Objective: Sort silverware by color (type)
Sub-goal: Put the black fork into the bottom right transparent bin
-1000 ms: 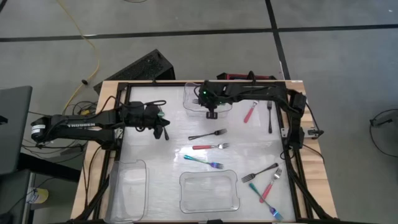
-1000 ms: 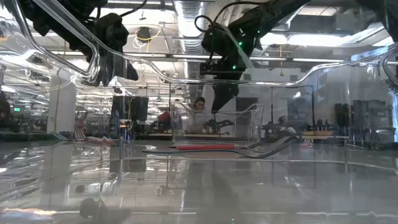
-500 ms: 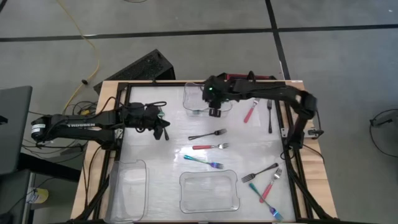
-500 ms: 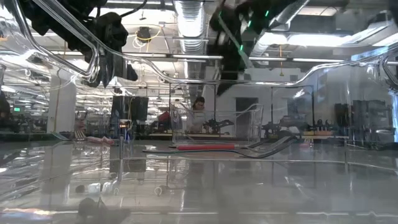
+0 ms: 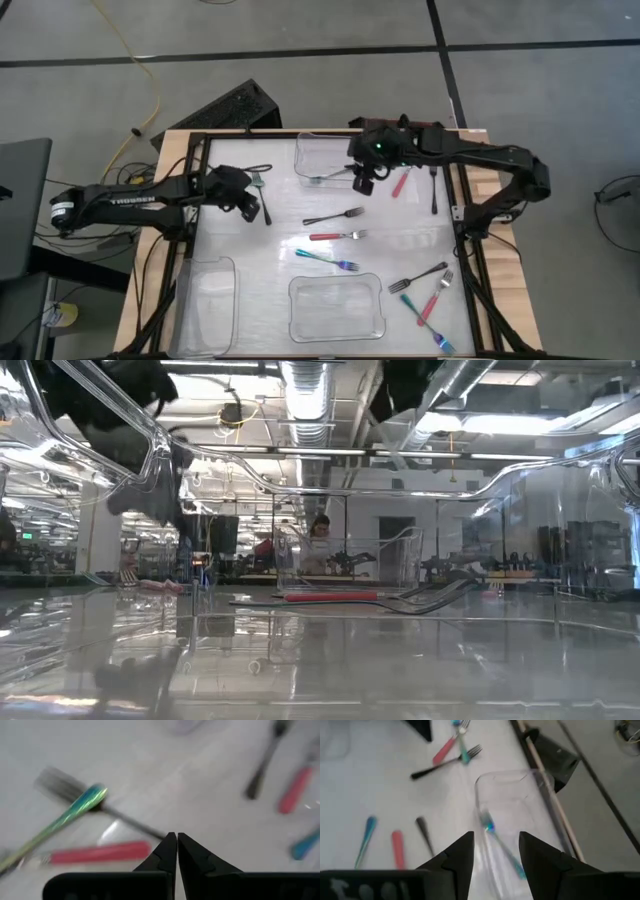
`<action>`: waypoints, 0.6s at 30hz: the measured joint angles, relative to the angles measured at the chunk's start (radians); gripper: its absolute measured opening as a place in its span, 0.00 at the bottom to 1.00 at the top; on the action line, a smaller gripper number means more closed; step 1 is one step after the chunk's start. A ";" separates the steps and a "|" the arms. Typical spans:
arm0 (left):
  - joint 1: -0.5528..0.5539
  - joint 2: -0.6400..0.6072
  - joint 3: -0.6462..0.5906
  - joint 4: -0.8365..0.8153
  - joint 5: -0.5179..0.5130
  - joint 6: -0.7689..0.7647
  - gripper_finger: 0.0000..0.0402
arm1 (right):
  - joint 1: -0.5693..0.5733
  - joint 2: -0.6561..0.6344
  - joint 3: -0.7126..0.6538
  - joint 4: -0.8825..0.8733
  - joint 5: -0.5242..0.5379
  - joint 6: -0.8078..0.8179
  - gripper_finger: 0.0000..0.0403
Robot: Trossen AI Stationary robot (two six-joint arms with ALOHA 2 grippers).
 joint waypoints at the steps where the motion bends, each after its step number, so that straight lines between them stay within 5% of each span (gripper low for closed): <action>1: 0.017 0.009 0.000 0.008 0.025 -0.003 0.00 | 0.010 -0.001 0.000 -0.013 0.000 0.003 0.44; 11: 0.121 0.185 0.001 0.080 0.125 -0.240 0.23 | 0.044 0.000 -0.001 -0.067 0.001 0.018 0.44; 18: 0.122 0.326 0.001 0.141 0.069 -0.328 0.44 | 0.043 0.000 -0.001 -0.065 0.001 0.018 0.44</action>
